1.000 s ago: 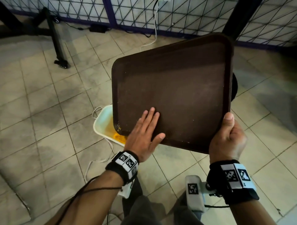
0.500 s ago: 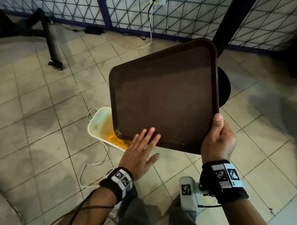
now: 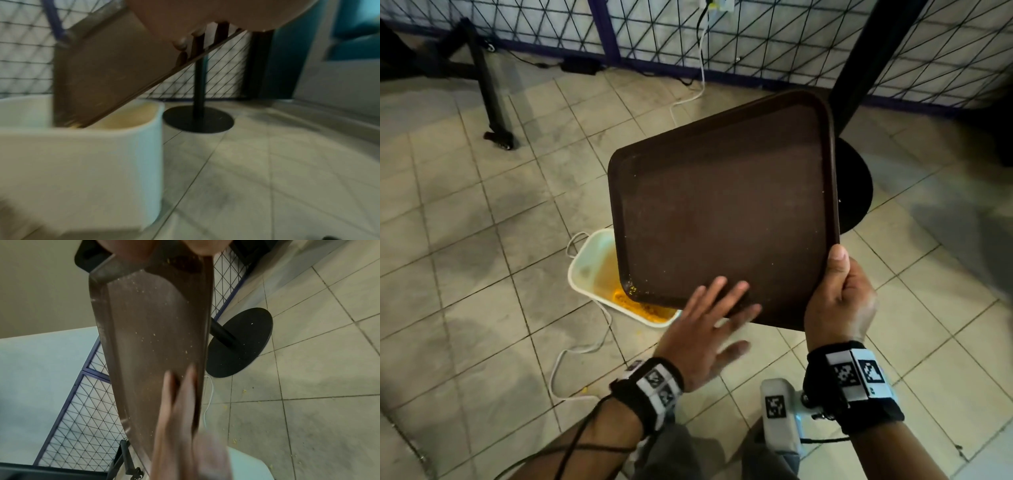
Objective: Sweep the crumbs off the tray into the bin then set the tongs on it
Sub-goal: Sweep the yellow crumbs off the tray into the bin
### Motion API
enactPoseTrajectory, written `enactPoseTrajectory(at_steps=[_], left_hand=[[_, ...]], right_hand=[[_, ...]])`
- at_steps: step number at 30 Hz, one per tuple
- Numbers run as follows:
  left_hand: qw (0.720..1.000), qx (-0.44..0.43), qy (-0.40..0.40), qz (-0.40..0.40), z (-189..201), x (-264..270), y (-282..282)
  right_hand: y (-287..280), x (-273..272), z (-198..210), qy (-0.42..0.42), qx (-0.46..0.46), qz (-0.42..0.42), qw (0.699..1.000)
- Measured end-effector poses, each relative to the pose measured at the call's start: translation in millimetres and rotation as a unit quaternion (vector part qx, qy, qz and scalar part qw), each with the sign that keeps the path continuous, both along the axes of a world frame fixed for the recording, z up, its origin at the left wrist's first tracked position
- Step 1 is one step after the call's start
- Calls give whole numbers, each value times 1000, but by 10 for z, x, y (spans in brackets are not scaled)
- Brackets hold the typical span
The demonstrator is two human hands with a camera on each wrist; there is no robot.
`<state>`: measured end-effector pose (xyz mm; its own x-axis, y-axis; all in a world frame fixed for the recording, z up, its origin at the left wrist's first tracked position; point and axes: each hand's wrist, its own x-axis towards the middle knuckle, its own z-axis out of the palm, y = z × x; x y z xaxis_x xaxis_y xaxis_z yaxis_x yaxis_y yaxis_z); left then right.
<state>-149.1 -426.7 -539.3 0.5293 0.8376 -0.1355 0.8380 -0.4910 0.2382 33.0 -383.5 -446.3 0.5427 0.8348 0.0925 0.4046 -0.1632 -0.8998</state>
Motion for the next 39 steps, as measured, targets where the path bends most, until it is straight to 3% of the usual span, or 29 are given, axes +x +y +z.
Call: enactPoseTrajectory(at_steps=[3, 5, 7, 10, 13, 17, 19, 21, 24, 26, 29, 32, 36, 39], left_hand=[[990, -83, 13, 114, -200, -499, -55], [984, -86, 11, 156, -161, -650, -36], [989, -62, -8, 135, -21, -481, 32], [998, 1, -63, 28, 188, 71, 70], [999, 20, -28, -21, 146, 243, 23], [992, -52, -9, 118, -230, -372, -65], [972, -100, 48, 207, -385, -763, -92], [960, -103, 91, 246, -424, -1020, -56], [963, -63, 69, 254, -327, -1055, 48], [974, -48, 28, 218, -298, -957, 52], [979, -77, 60, 179, -352, -953, 7], [961, -105, 109, 233, -389, -1128, 34], [964, -54, 37, 259, -245, -1138, 276], [958, -65, 46, 276, -232, -1106, 404]], right_hand=[[-10, 69, -33, -2, -7, -7, 1000], [-14, 85, -66, 1, -16, -11, 1000], [-22, 68, -99, -3, -14, -18, 1000], [-13, 16, -118, 5, -5, -17, 1000], [14, 46, -82, 5, -5, -13, 1000], [33, 191, -10, 17, 19, -22, 999], [17, 225, 13, 16, 26, -25, 999], [0, 241, 22, 7, 24, -27, 999], [-12, 237, 33, -8, 19, -34, 999], [-20, 220, 31, -5, 21, -34, 999], [-25, 227, 37, 4, 17, -27, 999], [-30, 283, 40, -18, 16, -18, 1000], [-41, 278, 48, -27, 16, -16, 999], [-28, 201, 60, -32, 21, -19, 999]])
